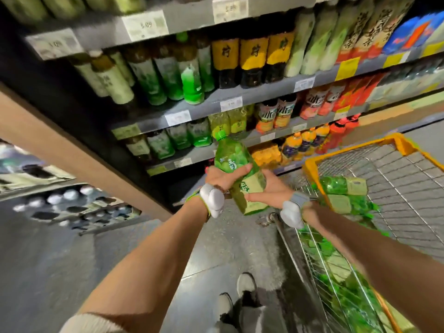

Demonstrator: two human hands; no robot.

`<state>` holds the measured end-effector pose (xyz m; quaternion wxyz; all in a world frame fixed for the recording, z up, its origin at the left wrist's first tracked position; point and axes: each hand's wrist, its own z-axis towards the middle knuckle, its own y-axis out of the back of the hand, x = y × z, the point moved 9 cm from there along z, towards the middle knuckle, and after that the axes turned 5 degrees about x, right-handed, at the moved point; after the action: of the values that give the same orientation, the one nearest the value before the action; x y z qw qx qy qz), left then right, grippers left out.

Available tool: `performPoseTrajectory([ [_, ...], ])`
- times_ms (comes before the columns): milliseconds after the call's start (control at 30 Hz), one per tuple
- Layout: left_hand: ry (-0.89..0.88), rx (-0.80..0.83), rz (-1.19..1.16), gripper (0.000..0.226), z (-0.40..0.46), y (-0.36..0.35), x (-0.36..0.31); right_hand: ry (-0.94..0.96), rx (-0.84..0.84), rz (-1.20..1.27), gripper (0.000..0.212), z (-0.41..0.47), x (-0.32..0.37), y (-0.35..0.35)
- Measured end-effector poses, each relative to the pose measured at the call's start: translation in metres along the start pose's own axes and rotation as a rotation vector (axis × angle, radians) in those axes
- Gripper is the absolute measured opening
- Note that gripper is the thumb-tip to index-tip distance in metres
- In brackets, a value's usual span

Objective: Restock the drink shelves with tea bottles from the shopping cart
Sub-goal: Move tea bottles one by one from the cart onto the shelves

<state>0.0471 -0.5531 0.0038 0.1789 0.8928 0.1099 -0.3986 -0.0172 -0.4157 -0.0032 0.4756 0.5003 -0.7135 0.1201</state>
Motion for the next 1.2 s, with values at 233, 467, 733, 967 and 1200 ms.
performPoseTrajectory([
  [233, 0.082, -0.07, -0.133, 0.035, 0.051, 0.036, 0.063, -0.045, 0.17, -0.095, 0.08, 0.087, -0.029, -0.055],
  [467, 0.13, -0.129, -0.216, 0.035, 0.147, 0.061, 0.17, -0.037, 0.252, -0.189, 0.065, 0.2, -0.094, -0.122],
  [733, 0.173, -0.202, -0.246, 0.07, 0.3, 0.079, 0.31, 0.086, 0.277, -0.318, 0.083, 0.351, -0.182, -0.205],
  [967, 0.097, -0.301, -0.244, 0.115, 0.436, 0.101, 0.41, 0.236, 0.308, -0.351, 0.07, 0.459, -0.243, -0.26],
  [1200, 0.015, -0.309, -0.201, 0.051, 0.453, 0.137, 0.385, 0.281, 0.193, -0.411, 0.093, 0.537, -0.247, -0.285],
])
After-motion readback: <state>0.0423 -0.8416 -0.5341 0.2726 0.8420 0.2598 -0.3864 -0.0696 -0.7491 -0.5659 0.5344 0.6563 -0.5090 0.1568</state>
